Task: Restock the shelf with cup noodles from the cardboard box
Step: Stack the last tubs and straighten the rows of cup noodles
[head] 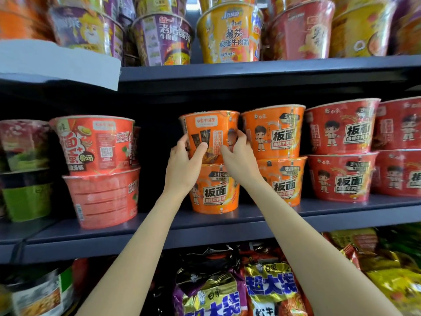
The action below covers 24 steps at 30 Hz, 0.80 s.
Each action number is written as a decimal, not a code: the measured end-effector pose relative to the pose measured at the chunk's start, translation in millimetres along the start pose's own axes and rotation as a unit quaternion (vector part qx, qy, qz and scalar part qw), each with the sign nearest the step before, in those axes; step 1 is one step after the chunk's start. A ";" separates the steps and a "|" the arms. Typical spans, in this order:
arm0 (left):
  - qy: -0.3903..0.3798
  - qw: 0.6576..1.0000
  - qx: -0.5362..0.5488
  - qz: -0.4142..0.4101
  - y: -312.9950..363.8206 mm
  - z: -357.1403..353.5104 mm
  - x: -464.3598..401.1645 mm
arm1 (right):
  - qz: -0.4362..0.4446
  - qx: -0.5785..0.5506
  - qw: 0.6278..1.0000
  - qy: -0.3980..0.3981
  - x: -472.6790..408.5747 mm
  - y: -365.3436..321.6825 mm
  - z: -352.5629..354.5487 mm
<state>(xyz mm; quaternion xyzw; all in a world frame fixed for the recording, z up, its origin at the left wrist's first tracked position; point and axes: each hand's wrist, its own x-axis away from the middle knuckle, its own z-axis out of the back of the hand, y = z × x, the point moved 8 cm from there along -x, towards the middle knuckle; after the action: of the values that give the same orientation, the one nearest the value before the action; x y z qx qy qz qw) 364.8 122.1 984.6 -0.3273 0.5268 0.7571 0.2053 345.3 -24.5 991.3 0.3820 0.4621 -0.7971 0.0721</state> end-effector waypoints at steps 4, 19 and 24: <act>-0.017 1.000 -0.002 0.012 -4.9 3.0 -6.8 | 0.019 -0.004 1.000 -0.011 15.0 -12.3 4.0; 0.012 0.995 0.097 -0.006 -8.9 20.0 -4.4 | 0.066 -0.011 0.997 -0.029 21.4 0.6 10.0; -0.020 0.995 0.101 0.017 -22.9 6.9 -15.9 | 0.061 -0.005 0.997 -0.051 17.2 4.1 -0.1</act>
<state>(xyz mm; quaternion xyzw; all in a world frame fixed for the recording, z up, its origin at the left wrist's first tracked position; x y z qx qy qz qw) 389.1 137.4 982.3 -0.2805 0.6020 0.7097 0.2352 335.2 -22.6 976.8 0.3684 0.4377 -0.8071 0.1460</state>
